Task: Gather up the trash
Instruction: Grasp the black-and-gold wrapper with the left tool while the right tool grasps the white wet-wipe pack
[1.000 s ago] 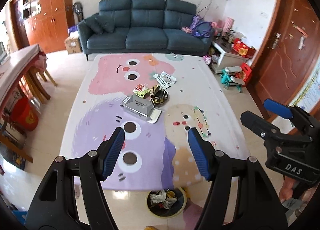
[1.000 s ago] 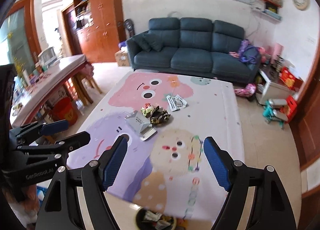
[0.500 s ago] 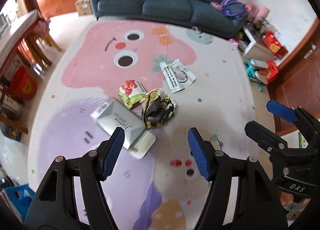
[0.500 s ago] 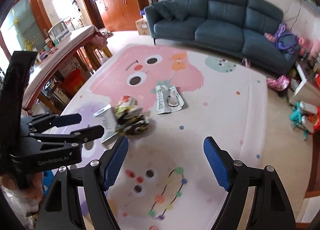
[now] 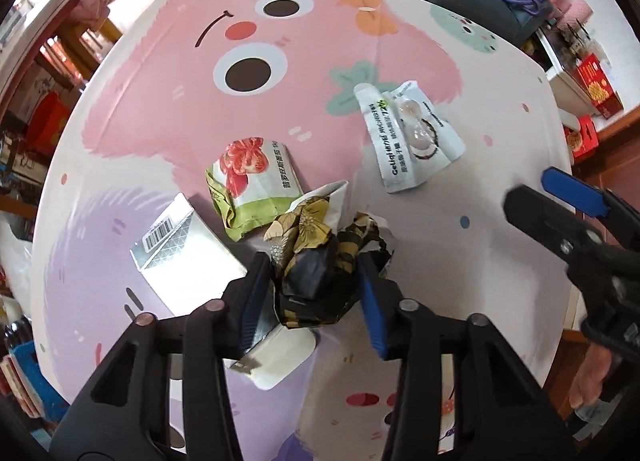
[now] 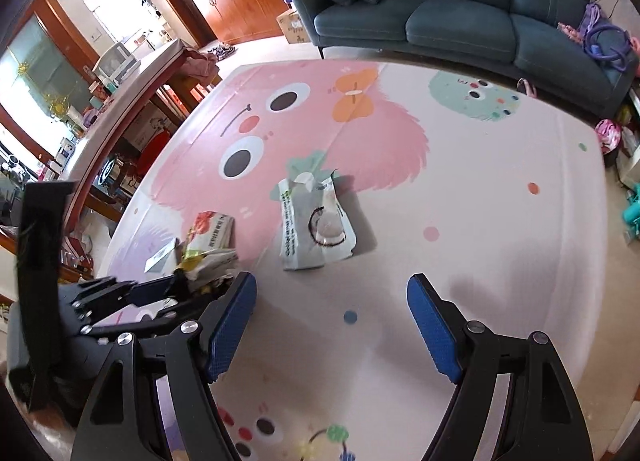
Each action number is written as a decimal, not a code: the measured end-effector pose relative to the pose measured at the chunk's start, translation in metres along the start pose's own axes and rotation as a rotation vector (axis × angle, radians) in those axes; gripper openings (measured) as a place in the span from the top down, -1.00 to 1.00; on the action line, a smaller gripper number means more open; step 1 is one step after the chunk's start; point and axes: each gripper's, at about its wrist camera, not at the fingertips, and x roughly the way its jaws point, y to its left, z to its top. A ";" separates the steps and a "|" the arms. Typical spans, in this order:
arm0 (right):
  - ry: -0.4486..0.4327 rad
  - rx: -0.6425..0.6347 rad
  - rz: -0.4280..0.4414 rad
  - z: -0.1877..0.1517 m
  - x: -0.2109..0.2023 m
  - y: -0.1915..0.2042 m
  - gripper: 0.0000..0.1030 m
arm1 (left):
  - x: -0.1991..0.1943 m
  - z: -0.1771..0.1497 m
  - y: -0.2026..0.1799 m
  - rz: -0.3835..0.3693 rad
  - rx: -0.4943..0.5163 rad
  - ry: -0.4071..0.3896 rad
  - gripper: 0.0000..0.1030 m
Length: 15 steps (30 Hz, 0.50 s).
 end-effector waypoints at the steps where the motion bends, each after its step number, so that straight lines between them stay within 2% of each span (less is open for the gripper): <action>1: 0.007 -0.002 0.000 0.004 0.009 -0.002 -0.55 | -0.001 0.000 0.001 0.002 -0.006 -0.008 0.25; 7: 0.029 -0.015 -0.001 0.024 0.044 0.004 -0.55 | -0.010 0.004 0.004 0.021 -0.047 -0.063 0.36; 12: 0.052 -0.055 -0.050 0.036 0.077 0.016 -0.54 | -0.032 0.003 0.021 -0.005 -0.125 -0.105 0.37; 15: 0.065 -0.077 -0.083 0.038 0.092 0.022 -0.36 | -0.045 0.005 0.033 -0.011 -0.170 -0.135 0.37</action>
